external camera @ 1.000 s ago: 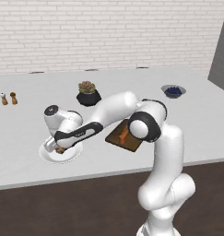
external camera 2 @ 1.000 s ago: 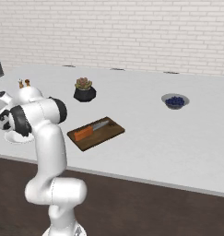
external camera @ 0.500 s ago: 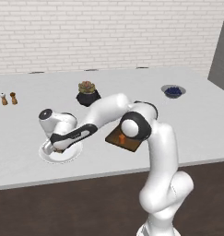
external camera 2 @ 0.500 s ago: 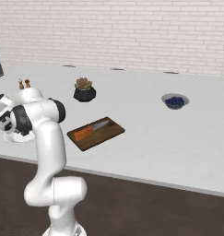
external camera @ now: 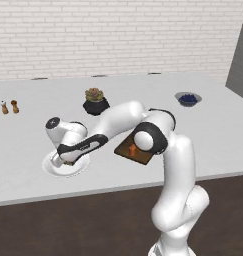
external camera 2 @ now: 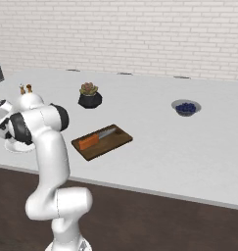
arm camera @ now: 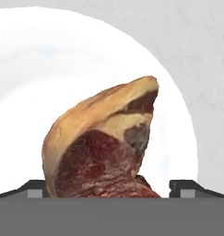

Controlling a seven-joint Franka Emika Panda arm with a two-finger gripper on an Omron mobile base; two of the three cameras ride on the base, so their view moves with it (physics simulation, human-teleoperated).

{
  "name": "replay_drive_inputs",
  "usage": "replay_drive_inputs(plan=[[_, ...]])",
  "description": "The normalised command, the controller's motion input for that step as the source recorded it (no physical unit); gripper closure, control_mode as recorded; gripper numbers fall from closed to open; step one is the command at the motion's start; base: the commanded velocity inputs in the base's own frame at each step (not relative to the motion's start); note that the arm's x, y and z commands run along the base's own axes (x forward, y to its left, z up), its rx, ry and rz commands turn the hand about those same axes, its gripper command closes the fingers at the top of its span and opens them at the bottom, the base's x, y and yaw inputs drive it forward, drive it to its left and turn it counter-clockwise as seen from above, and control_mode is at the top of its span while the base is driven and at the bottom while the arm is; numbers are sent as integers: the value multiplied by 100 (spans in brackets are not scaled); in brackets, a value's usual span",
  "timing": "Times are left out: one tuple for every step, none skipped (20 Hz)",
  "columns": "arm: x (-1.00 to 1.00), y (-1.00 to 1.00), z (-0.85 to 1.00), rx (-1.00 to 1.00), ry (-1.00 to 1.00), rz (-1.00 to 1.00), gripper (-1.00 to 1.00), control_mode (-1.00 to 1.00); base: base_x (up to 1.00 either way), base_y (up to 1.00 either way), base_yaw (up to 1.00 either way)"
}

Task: Pick up the knife from the drawer and place it on the cutting board. Then place the meat from the plate to the cutting board.

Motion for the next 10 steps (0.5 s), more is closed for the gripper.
replay_drive_inputs(plan=[[-56, -54, 26, 0, -7, 0, 100, -100, 0, 0, 0], [-52, -58, 31, 0, -5, 0, 100, -100, 0, 0, 0], [-54, -65, 49, 0, -8, 0, 100, -100, 0, 0, 0], [-56, -68, 63, 0, -10, 0, 100, -100, 0, 0, 0], [-62, -80, 78, 0, -11, 0, 100, -100, 0, 0, 0], [-56, -81, 98, 1, -6, 0, 100, -100, 0, 0, 0], [-41, -93, 99, 1, -2, 3, 100, -100, 0, 0, 0], [-31, -100, 100, 0, -2, 3, 100, -100, 0, 0, 0], [-14, -100, 100, 3, 0, 0, 100, -100, 0, 0, 0], [-3, -100, 91, 4, 0, 2, 100, -100, 0, 0, 0]])
